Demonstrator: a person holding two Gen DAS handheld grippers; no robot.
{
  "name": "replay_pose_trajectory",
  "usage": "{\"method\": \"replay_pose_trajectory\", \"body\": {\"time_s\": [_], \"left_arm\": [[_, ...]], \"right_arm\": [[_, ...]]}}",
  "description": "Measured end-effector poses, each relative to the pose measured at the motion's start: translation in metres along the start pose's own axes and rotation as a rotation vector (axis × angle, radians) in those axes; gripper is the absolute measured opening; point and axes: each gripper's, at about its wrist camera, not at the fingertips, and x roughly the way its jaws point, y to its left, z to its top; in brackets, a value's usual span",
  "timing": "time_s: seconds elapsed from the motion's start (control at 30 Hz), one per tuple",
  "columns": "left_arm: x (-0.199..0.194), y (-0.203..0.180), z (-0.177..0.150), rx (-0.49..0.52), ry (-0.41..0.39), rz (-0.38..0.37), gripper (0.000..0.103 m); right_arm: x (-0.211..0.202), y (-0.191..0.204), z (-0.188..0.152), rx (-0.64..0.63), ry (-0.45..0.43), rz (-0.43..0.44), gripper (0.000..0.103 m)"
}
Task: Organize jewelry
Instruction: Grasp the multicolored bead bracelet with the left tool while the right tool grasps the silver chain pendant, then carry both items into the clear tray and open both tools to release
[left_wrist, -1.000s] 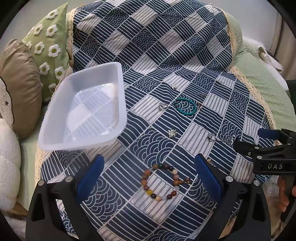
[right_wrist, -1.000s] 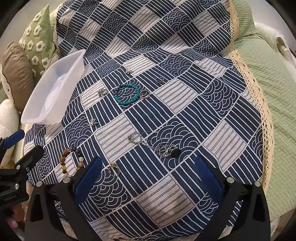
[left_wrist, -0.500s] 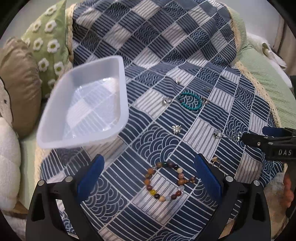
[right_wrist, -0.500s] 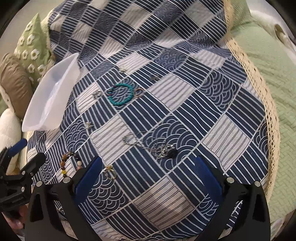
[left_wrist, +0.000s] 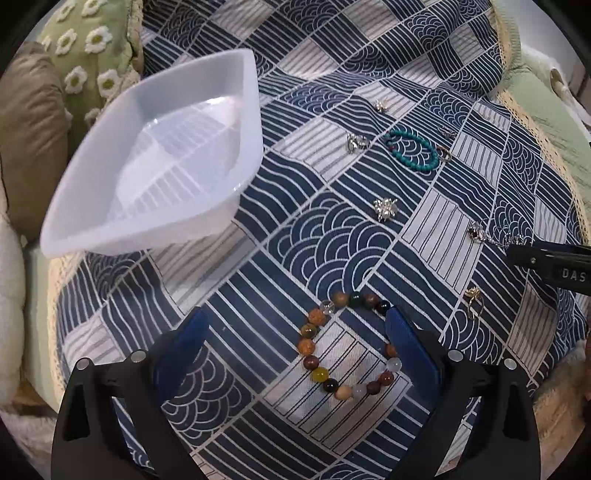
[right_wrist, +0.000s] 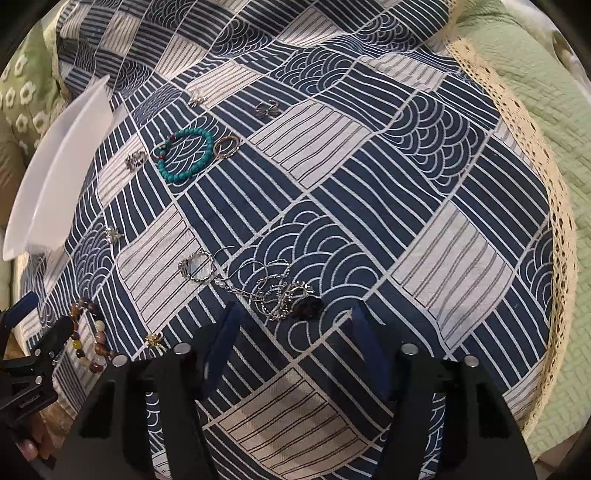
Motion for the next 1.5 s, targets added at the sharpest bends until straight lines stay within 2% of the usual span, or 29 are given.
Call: {"method": "replay_pose_trajectory", "body": {"time_s": [0.03,0.1,0.17,0.2,0.4,0.47,0.63,0.73,0.87,1.07,1.2,1.33,1.5], "left_arm": [[0.002,0.001,-0.001,-0.007,0.011,-0.001,0.071],[0.011,0.005,-0.002,-0.035,0.059,-0.017,0.052],[0.019,0.008,-0.004,-0.064,0.1,-0.052,0.052],[0.019,0.007,-0.004,-0.061,0.097,-0.045,0.052],[0.017,-0.001,-0.007,-0.035,0.081,-0.043,0.05],[0.015,-0.001,-0.005,-0.044,0.077,-0.047,0.046],[0.016,-0.005,-0.003,-0.02,0.067,-0.045,0.023],[0.013,-0.007,-0.004,0.003,0.055,-0.042,0.013],[0.013,-0.006,-0.004,-0.001,0.052,-0.048,0.01],[0.002,-0.002,-0.004,-0.023,0.019,-0.08,0.01],[-0.013,-0.005,-0.004,-0.013,-0.017,-0.113,0.01],[-0.041,-0.008,0.0,0.013,-0.091,-0.151,0.01],[-0.069,-0.004,0.005,-0.004,-0.142,-0.215,0.01]], "right_arm": [[0.0,0.002,0.0,-0.004,-0.001,-0.005,0.055],[0.0,0.003,0.0,-0.003,-0.007,-0.003,0.049],[-0.001,0.003,0.001,-0.002,-0.013,-0.007,0.039],[-0.001,0.002,0.001,0.0,-0.014,-0.005,0.036],[0.0,0.001,0.001,0.011,-0.019,-0.005,0.029],[0.001,-0.001,0.001,0.013,-0.023,0.002,0.027],[0.0,-0.006,-0.001,0.022,-0.025,0.012,0.024],[-0.002,-0.006,-0.002,0.027,-0.035,0.011,0.022],[-0.004,-0.008,-0.004,0.031,-0.04,0.015,0.021],[-0.02,-0.005,-0.005,0.014,-0.097,0.008,0.019],[-0.034,-0.005,-0.006,0.014,-0.13,0.039,0.019],[-0.058,0.002,-0.005,-0.001,-0.188,0.077,0.019],[-0.078,0.015,-0.004,-0.02,-0.207,0.146,0.019]]}}
